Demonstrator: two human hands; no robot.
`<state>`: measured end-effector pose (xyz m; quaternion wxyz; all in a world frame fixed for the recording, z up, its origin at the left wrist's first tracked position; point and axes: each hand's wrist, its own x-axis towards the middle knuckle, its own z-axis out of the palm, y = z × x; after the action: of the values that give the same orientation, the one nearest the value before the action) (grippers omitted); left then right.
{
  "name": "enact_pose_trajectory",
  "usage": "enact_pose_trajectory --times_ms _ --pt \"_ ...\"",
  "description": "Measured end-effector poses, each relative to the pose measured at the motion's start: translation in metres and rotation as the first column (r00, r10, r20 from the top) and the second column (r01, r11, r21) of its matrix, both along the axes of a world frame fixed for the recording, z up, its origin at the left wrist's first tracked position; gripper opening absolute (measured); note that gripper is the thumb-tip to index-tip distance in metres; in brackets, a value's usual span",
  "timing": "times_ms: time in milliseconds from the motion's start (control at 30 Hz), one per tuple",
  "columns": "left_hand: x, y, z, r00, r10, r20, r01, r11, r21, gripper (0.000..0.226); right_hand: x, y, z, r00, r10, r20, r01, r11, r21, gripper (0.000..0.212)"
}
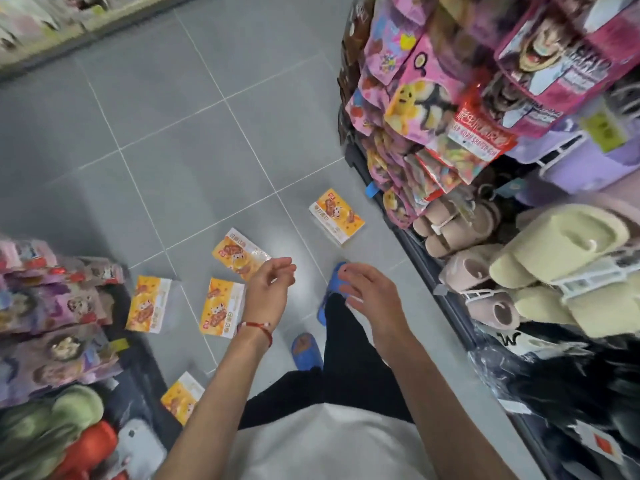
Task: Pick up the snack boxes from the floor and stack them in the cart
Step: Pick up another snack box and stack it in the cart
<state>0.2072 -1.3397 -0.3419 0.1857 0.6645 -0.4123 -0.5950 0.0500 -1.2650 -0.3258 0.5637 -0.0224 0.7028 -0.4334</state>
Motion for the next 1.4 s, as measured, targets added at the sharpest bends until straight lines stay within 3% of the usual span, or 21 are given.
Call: enact_pose_trajectory --times_ms 433,567,833,1067,1167,1300,1333,1400 --pt "-0.072 -0.144 -0.120 0.997 -0.019 0.076 0.004 0.980 0.199 0.013 -0.071 -0.140 -0.122 1.000 0.020 -0.006 -0.018 0.979 0.203 0.024" --pt "-0.075 -0.183 -0.184 0.993 -0.078 0.089 0.052 0.963 0.263 0.005 -0.076 -0.167 -0.182 1.000 -0.010 -0.007 0.012 0.966 0.257 0.010" --pt "-0.070 -0.230 -0.350 0.971 -0.185 0.152 0.115 0.918 0.380 0.006 -0.060 -0.201 -0.329 0.990 -0.142 -0.008 0.135 0.918 0.373 0.012" --pt "-0.086 -0.267 -0.471 0.852 -0.465 0.240 0.364 0.856 0.366 0.053 -0.064 -0.219 -0.473 0.980 -0.187 -0.064 0.194 0.854 0.483 0.005" --pt "-0.102 -0.285 -0.522 0.831 -0.510 0.222 0.406 0.829 0.384 0.056 -0.078 -0.229 -0.531 0.979 -0.162 -0.120 0.201 0.829 0.522 0.018" --pt "-0.117 -0.301 -0.603 0.857 -0.470 0.213 0.379 0.853 0.359 0.092 -0.099 -0.237 -0.610 0.945 -0.252 -0.208 0.326 0.775 0.542 0.034" --pt "-0.122 -0.306 -0.622 0.868 -0.447 0.216 0.364 0.869 0.333 0.095 -0.102 -0.238 -0.629 0.945 -0.235 -0.227 0.323 0.781 0.535 0.036" --pt "-0.132 -0.317 -0.657 0.874 -0.434 0.220 0.371 0.887 0.275 0.087 -0.106 -0.242 -0.665 0.935 -0.255 -0.246 0.346 0.806 0.480 0.061"
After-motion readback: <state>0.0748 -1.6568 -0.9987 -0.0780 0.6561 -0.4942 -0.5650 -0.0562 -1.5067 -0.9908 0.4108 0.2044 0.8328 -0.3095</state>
